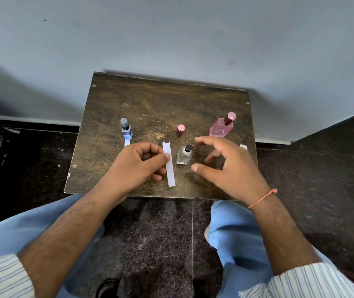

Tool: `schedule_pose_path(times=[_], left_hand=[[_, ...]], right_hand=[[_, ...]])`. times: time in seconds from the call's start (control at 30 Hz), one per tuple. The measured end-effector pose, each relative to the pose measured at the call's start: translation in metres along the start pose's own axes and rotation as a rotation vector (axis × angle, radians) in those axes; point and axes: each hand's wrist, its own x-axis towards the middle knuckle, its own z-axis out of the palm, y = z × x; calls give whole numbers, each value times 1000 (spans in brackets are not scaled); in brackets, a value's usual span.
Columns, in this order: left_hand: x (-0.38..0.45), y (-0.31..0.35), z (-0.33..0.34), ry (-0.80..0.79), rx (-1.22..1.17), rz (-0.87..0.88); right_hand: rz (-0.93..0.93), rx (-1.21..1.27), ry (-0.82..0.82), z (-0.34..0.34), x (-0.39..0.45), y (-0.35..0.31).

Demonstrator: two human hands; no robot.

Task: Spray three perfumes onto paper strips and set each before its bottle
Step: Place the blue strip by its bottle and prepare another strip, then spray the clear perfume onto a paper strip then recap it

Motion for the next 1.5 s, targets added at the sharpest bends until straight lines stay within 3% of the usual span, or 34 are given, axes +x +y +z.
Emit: schedule_pose_path(times=[0.43,0.57,0.8,0.9,1.17,1.5], left_hand=[[5,-6,-1,35,-36,13],[5,-6,-3,32,-46,3],[5,-7,-2,9,-60,-12],[5,-6,-1,-10,-41,-17],[2,-4,1,-12,-46,-2],[0,-2,0,-28,-82,31]], right_hand=[[-16,134,73,38,8,3],[84,361,64,39,8,3],[239,940,-121,31,7,-17],[249,1062,-172,29,6,-18],[314,1158,-305,29,8,-12],[360,1174,-272,30,10,-12]])
